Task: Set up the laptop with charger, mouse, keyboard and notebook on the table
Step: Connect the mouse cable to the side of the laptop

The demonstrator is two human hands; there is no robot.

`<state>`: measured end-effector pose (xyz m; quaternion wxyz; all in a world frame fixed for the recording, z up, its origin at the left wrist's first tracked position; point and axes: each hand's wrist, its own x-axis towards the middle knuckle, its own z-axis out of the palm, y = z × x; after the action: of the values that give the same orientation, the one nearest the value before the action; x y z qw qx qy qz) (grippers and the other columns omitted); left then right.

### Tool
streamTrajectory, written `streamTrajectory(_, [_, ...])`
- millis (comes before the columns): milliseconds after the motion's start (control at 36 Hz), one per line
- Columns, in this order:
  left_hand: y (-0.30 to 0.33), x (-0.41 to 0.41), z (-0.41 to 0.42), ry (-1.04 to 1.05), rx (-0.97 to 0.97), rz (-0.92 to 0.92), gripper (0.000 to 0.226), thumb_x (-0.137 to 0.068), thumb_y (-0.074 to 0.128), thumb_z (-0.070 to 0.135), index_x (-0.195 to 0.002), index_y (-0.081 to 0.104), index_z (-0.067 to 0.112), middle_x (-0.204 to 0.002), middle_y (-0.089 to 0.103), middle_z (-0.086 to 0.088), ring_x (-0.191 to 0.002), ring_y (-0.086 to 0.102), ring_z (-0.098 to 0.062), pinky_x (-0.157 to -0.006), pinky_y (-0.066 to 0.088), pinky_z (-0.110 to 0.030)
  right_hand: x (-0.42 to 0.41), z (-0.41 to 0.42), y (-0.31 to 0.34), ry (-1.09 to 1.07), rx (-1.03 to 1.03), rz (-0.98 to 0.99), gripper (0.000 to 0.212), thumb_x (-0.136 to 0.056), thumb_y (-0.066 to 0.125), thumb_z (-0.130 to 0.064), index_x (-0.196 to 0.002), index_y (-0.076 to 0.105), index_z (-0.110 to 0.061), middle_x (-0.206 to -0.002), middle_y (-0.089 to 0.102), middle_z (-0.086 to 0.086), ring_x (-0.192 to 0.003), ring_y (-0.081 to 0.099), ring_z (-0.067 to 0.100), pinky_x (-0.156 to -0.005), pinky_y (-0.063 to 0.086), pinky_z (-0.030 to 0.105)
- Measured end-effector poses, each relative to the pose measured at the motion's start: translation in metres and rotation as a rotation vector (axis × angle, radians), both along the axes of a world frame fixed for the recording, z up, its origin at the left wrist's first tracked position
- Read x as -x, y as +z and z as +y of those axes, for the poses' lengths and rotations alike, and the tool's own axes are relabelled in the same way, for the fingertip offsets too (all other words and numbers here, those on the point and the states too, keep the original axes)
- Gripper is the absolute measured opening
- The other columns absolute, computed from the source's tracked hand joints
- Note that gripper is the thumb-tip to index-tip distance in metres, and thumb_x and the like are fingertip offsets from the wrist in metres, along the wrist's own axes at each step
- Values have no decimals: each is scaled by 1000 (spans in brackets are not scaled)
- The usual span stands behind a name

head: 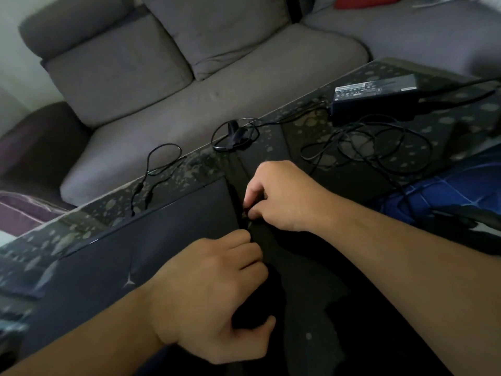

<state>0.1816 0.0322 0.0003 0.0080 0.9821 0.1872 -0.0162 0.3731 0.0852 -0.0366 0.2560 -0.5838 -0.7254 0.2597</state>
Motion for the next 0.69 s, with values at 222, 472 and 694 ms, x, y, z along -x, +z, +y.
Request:
streamTrajectory(222, [-3, 5, -3, 21, 11, -57, 40, -86, 66, 57, -76, 69, 18, -80, 63, 4, -74, 48, -19, -57, 42, -36, -2, 2, -1, -57, -17, 107, 9, -89, 81, -20, -95, 81, -27, -81, 71, -14, -76, 65, 0, -64, 44, 11])
streamTrajectory(472, [-7, 5, -6, 13, 0, -112, 36, -86, 70, 51, -77, 72, 16, -81, 64, 2, -72, 49, -19, -54, 43, -38, 1, 0, -6, -70, -3, 142, 9, -88, 84, -22, -94, 80, -29, -78, 71, -15, -73, 65, -2, -61, 41, 8])
streamTrajectory(694, [-4, 9, -3, 81, 55, -202, 32, -90, 68, 45, -100, 69, 14, -104, 61, 1, -92, 60, -20, -70, 52, -36, 3, 1, -7, -71, -10, 91, 12, -86, 85, -23, -94, 79, -29, -76, 67, -16, -74, 62, -2, -63, 43, 14])
